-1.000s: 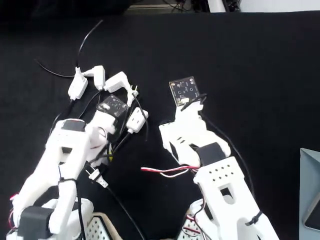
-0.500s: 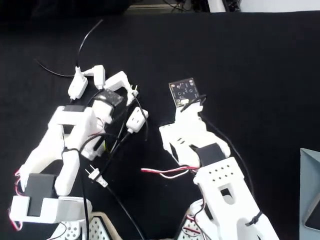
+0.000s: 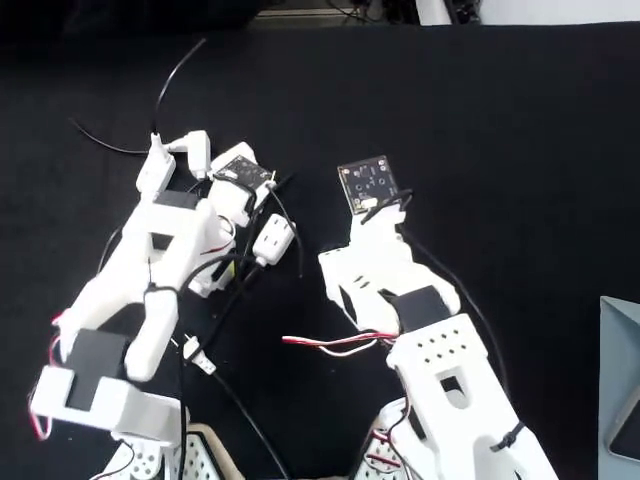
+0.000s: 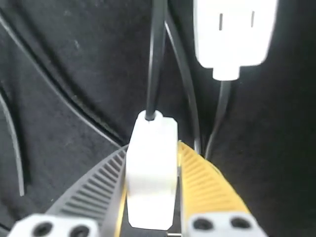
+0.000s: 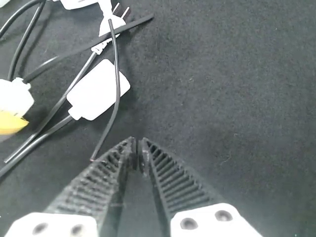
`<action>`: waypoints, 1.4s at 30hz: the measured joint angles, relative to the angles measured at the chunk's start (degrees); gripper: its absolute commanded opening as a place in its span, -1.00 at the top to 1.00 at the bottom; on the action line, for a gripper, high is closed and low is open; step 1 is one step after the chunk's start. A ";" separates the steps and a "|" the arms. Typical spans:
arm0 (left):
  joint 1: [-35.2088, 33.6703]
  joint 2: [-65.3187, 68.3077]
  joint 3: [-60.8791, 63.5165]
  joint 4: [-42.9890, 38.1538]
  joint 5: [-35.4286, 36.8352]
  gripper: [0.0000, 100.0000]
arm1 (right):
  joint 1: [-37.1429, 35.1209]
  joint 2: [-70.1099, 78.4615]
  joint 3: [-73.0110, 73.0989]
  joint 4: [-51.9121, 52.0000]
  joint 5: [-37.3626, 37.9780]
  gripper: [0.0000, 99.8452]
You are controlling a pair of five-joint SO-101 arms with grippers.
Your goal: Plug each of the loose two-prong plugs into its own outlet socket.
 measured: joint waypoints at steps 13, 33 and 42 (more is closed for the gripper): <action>-8.26 4.84 -8.00 3.78 0.35 0.40 | 0.00 0.00 0.00 0.00 0.00 0.97; -13.89 -3.08 -15.03 12.75 0.44 0.40 | 0.00 0.00 0.00 0.00 0.00 0.97; -14.07 -10.90 -10.11 13.63 0.44 0.40 | -3.43 0.00 0.00 3.43 0.00 0.96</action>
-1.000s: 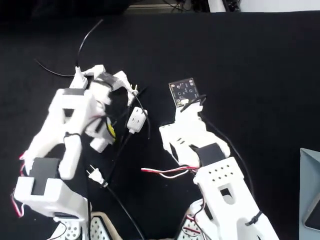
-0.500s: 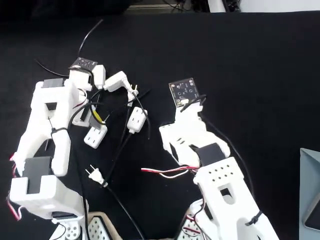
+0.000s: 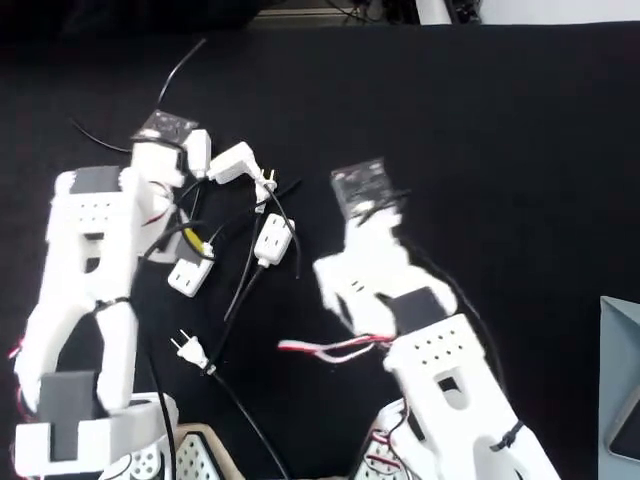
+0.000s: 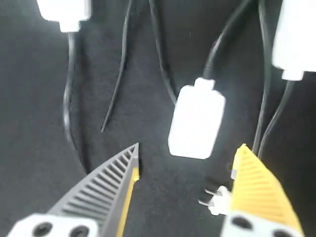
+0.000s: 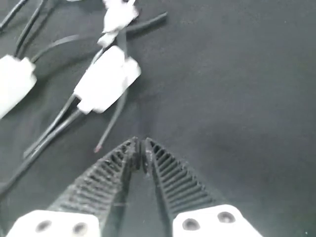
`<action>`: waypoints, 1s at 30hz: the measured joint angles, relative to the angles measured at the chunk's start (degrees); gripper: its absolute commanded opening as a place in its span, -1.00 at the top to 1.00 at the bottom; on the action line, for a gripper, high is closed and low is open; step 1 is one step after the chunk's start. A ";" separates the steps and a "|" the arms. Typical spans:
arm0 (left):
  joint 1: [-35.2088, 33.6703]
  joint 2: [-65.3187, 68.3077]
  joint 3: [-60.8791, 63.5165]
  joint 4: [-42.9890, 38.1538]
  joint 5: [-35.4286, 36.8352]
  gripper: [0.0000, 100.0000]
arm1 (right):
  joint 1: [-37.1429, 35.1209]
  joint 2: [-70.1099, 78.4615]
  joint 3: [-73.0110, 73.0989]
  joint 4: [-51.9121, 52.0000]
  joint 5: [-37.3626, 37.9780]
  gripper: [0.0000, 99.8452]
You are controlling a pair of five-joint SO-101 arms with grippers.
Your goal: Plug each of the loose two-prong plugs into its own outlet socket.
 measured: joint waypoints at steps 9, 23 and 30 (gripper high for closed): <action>-13.63 -10.73 5.10 0.00 0.97 0.40 | -17.85 0.00 0.00 3.25 -1.93 0.80; -28.22 -12.22 11.69 -7.38 4.04 0.40 | -42.20 20.66 -5.45 -1.76 -13.01 0.87; -33.93 -12.22 11.69 -7.38 4.04 0.40 | -46.15 34.81 -11.60 -2.73 -18.20 0.87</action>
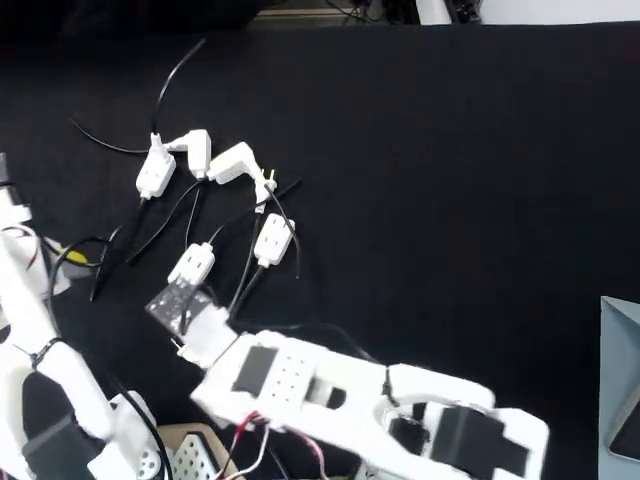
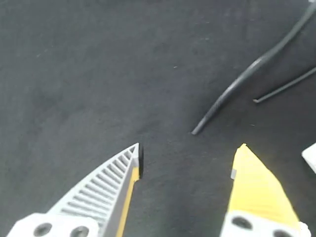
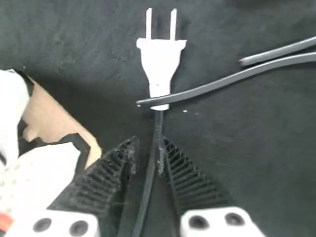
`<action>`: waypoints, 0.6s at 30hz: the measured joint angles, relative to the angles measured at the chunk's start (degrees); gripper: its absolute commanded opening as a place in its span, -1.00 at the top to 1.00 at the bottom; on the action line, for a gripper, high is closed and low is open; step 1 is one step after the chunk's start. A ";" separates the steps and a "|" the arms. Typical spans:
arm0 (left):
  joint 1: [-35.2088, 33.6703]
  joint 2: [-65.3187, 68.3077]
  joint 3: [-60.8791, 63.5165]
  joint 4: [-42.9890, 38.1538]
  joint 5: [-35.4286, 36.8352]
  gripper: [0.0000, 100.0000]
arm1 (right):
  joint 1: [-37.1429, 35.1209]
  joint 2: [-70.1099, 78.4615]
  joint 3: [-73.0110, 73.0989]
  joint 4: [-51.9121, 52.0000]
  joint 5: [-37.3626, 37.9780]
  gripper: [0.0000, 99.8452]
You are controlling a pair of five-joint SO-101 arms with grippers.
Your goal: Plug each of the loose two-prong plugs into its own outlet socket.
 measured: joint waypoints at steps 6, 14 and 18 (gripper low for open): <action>-3.25 0.00 0.00 -0.09 0.00 0.40 | -2.73 1.58 -0.09 -4.66 -3.16 0.87; -4.92 0.00 0.00 -0.09 0.00 0.40 | -0.35 1.58 2.29 -8.79 -3.16 0.87; -5.19 0.00 0.00 -0.09 0.00 0.40 | 1.23 1.58 2.29 -8.79 -3.16 0.86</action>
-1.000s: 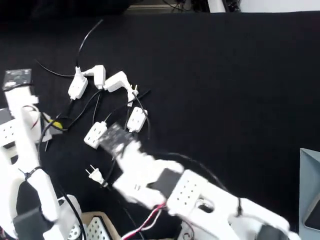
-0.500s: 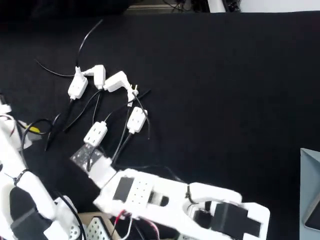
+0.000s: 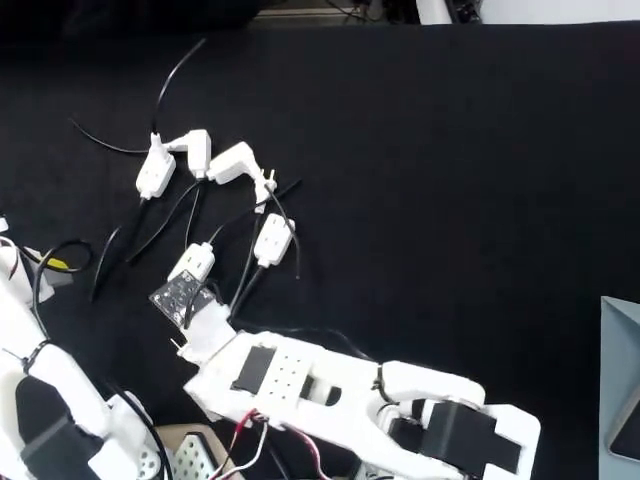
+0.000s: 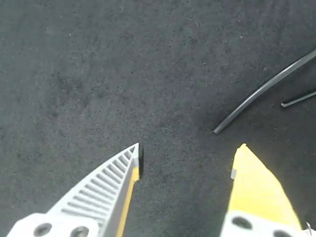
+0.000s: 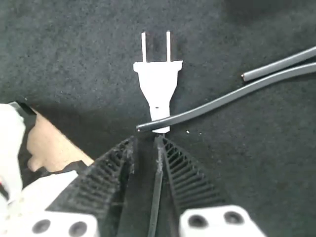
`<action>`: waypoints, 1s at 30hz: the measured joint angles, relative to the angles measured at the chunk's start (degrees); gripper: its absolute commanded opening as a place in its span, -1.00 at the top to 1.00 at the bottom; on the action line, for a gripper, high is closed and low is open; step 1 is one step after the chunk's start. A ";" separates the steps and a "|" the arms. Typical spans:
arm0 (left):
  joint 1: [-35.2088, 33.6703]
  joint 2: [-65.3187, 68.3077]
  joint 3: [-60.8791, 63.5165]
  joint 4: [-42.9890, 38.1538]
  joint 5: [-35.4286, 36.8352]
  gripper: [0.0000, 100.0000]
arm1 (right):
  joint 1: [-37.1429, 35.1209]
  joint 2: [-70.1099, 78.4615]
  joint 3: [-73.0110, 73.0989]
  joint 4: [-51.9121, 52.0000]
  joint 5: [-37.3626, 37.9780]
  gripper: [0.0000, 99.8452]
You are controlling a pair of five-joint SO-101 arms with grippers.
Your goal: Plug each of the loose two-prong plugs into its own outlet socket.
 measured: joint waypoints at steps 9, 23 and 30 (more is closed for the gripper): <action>0.00 0.00 0.00 0.00 0.00 0.40 | 0.44 0.00 0.00 0.00 1.41 0.86; 0.00 0.00 0.00 0.00 0.00 0.40 | 2.90 11.60 -9.32 6.95 3.43 0.87; 0.00 0.00 0.00 0.00 0.00 0.40 | 2.90 17.14 -16.09 12.22 3.43 0.94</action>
